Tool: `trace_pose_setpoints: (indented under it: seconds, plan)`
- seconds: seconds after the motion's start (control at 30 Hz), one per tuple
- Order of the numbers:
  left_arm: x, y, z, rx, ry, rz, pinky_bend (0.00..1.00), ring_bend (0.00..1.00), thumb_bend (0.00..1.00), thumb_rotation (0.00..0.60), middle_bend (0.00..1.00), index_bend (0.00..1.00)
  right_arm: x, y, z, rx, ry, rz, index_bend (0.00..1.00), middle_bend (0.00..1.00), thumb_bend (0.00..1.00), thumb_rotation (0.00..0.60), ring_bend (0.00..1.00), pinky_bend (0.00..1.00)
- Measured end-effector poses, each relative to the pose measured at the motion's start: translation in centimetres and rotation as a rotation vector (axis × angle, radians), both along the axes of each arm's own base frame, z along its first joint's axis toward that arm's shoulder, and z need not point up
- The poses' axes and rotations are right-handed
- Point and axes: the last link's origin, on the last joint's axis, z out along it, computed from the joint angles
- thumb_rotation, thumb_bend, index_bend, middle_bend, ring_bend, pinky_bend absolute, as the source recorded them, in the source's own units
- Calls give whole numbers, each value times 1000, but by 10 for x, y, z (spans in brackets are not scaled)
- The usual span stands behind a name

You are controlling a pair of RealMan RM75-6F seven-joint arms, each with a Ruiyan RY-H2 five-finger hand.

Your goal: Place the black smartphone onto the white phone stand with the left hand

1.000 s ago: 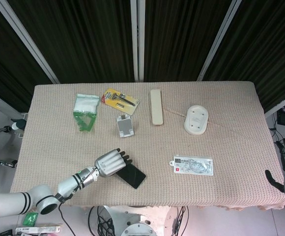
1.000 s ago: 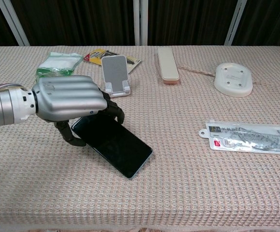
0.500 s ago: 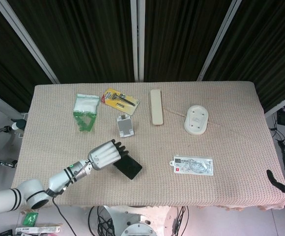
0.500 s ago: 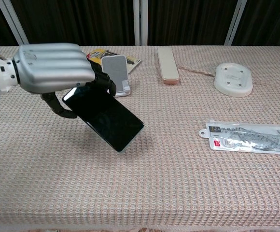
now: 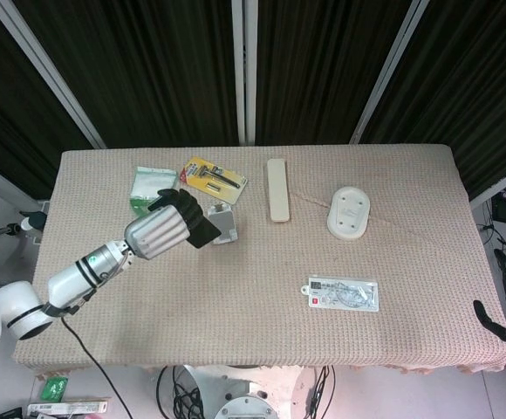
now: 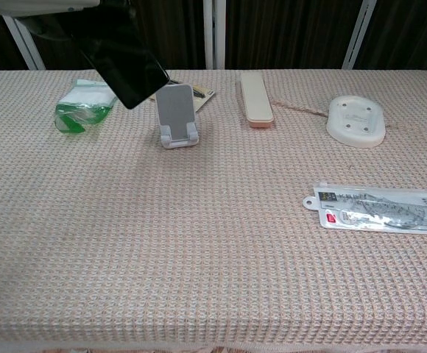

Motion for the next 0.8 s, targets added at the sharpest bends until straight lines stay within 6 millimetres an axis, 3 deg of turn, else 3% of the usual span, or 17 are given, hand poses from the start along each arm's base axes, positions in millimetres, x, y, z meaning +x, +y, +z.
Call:
trace_pose_setpoints:
  seconds: [0.2, 0.57, 0.8]
  plan:
    - [9, 6, -12, 72, 120, -171, 519, 494, 478, 600, 558, 570, 3, 2, 2, -10, 7, 6, 0, 0, 203, 600, 0, 0]
    - [29, 20, -40, 64, 260, -214, 516, 495, 499, 600, 556, 591, 2, 6, 2, -19, 1, -10, 0, 0, 205, 600, 0, 0]
    - [54, 26, -56, 53, 309, -192, 515, 495, 513, 600, 553, 588, 1, 11, 3, -29, -5, -15, 0, 0, 205, 600, 0, 0]
